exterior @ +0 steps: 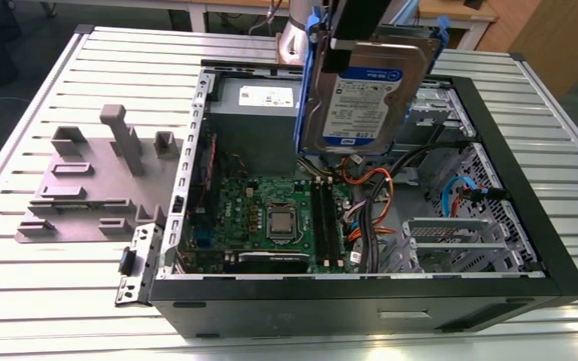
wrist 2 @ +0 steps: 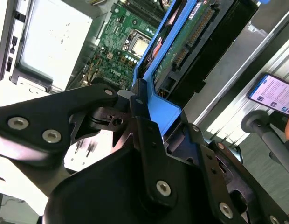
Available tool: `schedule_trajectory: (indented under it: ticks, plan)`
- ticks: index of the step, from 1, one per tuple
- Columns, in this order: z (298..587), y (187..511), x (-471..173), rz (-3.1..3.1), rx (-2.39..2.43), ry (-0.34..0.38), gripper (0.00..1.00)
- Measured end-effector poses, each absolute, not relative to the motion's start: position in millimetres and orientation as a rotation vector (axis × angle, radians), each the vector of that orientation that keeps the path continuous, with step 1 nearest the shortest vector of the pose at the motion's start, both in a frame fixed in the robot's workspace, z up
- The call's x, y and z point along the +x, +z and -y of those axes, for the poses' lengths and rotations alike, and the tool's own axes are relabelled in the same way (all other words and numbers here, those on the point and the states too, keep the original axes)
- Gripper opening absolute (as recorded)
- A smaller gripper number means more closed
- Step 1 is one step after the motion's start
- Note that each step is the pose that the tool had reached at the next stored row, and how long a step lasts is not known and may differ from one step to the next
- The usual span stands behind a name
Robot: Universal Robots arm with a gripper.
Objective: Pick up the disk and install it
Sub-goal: 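Insert the disk into the insertion slot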
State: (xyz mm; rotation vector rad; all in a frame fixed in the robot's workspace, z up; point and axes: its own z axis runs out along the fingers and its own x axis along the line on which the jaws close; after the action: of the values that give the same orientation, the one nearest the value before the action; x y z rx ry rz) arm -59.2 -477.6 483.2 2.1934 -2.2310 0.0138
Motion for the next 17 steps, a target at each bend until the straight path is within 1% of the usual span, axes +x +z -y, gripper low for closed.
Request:
schedule_trajectory:
  ticks: [8,17]
  plan:
    - [480,483,-54,2.231,2.193,0.014,0.36]
    - [495,482,-53,2.231,2.193,0.014,0.36]
